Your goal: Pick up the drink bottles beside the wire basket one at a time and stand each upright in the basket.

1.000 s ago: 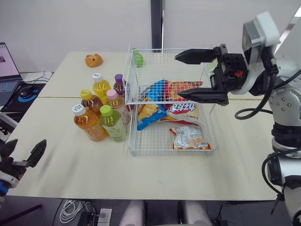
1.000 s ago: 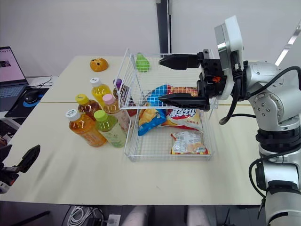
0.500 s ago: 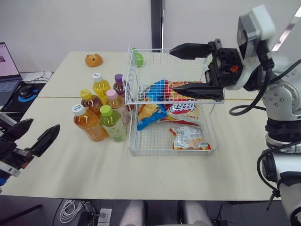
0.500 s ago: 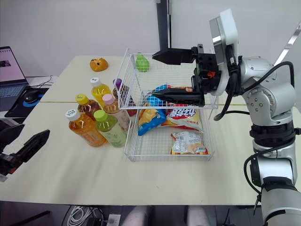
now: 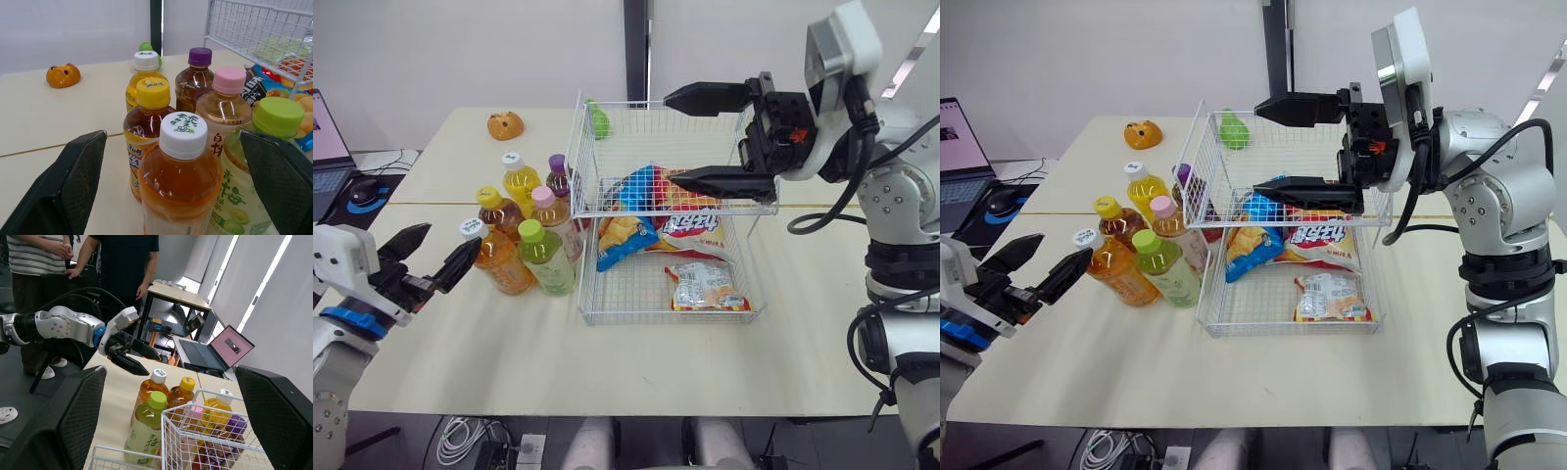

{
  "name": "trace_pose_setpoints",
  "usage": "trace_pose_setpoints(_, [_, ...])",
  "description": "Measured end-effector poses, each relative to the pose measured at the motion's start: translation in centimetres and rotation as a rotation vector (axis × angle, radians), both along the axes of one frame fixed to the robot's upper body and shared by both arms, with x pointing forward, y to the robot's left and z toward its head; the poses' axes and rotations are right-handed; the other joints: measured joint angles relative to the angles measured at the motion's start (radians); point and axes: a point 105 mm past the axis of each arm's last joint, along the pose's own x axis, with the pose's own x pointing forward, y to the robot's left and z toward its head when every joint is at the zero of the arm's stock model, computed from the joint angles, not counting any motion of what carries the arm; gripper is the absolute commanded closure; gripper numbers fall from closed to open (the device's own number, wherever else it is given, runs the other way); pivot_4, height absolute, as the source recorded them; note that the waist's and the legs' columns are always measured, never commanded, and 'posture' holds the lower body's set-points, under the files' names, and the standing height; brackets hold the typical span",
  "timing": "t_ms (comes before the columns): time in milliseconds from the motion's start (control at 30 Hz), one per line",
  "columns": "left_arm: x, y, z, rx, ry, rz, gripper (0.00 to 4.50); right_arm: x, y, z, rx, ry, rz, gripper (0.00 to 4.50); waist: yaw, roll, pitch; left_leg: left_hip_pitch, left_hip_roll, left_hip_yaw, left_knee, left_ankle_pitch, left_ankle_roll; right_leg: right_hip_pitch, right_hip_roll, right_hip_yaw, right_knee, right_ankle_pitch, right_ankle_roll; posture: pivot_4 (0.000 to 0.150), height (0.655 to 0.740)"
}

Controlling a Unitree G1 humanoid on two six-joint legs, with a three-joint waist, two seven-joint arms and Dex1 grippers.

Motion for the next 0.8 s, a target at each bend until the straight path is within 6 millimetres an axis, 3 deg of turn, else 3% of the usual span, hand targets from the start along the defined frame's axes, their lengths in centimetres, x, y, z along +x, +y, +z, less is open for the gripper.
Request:
trace_pose_setpoints(467, [2.6, -0.4, -0.1, 0.024, -0.017, -0.034, 0.0, -0.3, 0.1, -0.2, -0.013, 0.001, -0.018, 0.02, -0.001, 0.0, 0.0, 0.0, -0.001, -0.001, 0.0, 0.0, 0.0, 0.0, 0.0, 0.0, 0.0, 0.0, 0.001, 0.15, 0.74])
trace_pose_setpoints(600, [2.7, -0.5, 0.1, 0.037, -0.031, -0.04, 0.83, -0.5, 0.2, -0.1, -0.017, 0.0, -0.019, 0.0, -0.001, 0.0, 0.0, 0.0, -0.001, -0.001, 0.0, 0.0, 0.0, 0.0, 0.0, 0.0, 0.0, 0.0, 0.001, 0.15, 0.74])
trace_pose_setpoints(800, [3.1, -0.8, -0.2, 0.042, -0.02, -0.058, 2.68, -0.5, 0.1, -0.1, -0.016, -0.004, -0.029, 0.0, -0.001, 0.0, 0.0, 0.0, -0.001, -0.001, 0.0, 0.0, 0.0, 0.0, 0.0, 0.0, 0.0, 0.0, 0.001, 0.15, 0.74])
